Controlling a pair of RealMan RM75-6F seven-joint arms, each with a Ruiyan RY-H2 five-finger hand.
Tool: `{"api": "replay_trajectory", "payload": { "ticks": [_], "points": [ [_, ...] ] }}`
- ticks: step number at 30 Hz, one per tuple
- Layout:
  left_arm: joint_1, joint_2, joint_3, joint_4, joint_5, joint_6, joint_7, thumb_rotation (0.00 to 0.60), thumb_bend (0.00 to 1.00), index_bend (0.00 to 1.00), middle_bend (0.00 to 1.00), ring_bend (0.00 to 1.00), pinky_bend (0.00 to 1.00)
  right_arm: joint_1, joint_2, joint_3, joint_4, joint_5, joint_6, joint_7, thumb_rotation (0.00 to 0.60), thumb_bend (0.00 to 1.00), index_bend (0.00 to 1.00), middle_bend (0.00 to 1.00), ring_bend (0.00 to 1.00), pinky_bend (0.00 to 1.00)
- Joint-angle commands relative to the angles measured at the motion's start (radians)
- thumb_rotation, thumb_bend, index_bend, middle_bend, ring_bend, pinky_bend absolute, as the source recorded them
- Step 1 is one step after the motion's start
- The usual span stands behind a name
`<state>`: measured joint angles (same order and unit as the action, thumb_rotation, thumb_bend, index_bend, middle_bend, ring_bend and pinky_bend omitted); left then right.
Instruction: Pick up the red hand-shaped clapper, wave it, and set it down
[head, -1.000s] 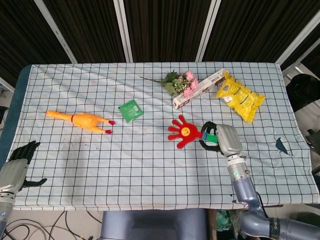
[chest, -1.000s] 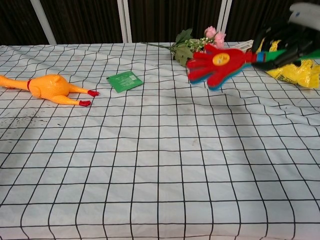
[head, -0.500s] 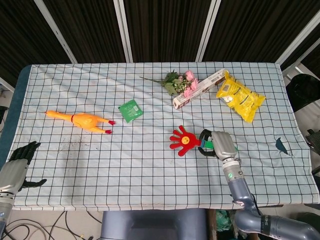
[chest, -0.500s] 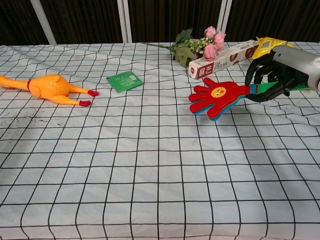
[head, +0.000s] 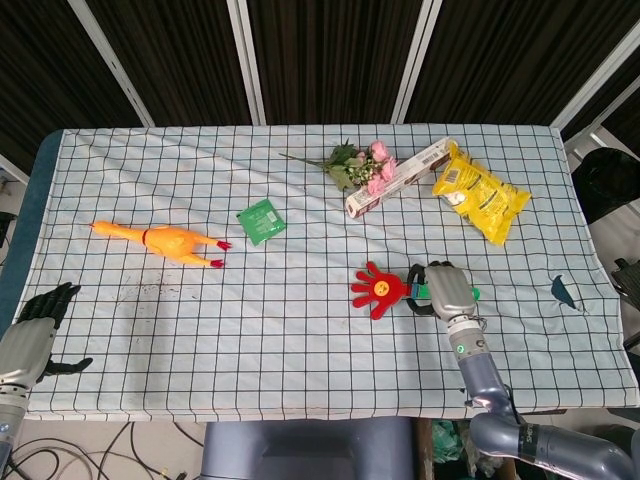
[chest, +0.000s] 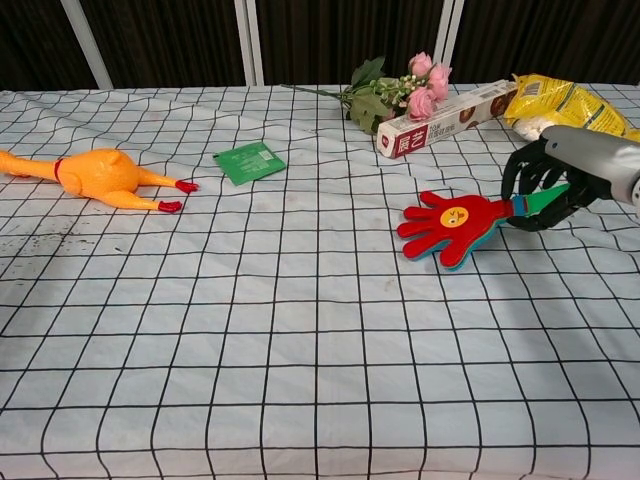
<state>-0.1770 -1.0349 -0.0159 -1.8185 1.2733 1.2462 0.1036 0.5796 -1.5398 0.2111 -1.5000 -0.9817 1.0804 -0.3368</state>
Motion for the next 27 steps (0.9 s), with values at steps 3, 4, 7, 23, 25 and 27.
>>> {"api": "replay_trajectory", "payload": {
  "ticks": [3, 4, 7, 23, 25, 27],
  "points": [
    [0.001, 0.0, 0.0, 0.001, 0.0, 0.002, 0.005, 0.6, 0.0, 0.0, 0.0, 0.0, 0.0, -0.01, 0.013, -0.007, -0.014, 0.048, 0.035, -0.073, 0.6, 0.11, 0.16, 0.04, 0.1, 0.16],
    [0.001, -0.001, 0.001, 0.001, 0.0, 0.003, 0.006, 0.6, 0.0, 0.0, 0.0, 0.0, 0.0, -0.013, 0.02, -0.009, -0.019, 0.048, 0.043, -0.081, 0.6, 0.1, 0.14, 0.03, 0.1, 0.15],
    [0.001, -0.002, 0.001, 0.003, 0.001, 0.004, 0.009, 0.6, 0.0, 0.0, 0.0, 0.0, 0.0, -0.026, 0.041, -0.017, -0.036, 0.044, 0.064, -0.098, 0.6, 0.09, 0.1, 0.01, 0.08, 0.15],
    [0.013, -0.033, 0.003, 0.038, 0.014, 0.054, 0.093, 0.6, 0.0, 0.0, 0.0, 0.0, 0.0, -0.335, 0.396, -0.194, -0.226, -0.318, 0.442, 0.072, 0.6, 0.05, 0.0, 0.0, 0.0, 0.15],
    [0.016, -0.04, 0.001, 0.042, 0.016, 0.065, 0.105, 0.6, 0.0, 0.0, 0.0, 0.0, 0.0, -0.373, 0.424, -0.212, -0.229, -0.348, 0.484, 0.096, 0.6, 0.04, 0.0, 0.0, 0.0, 0.15],
    [0.022, -0.053, 0.0, 0.057, 0.031, 0.092, 0.127, 0.6, 0.0, 0.0, 0.0, 0.0, 0.0, -0.457, 0.477, -0.258, -0.226, -0.378, 0.56, 0.147, 0.6, 0.03, 0.0, 0.0, 0.0, 0.15]
  ]
}}
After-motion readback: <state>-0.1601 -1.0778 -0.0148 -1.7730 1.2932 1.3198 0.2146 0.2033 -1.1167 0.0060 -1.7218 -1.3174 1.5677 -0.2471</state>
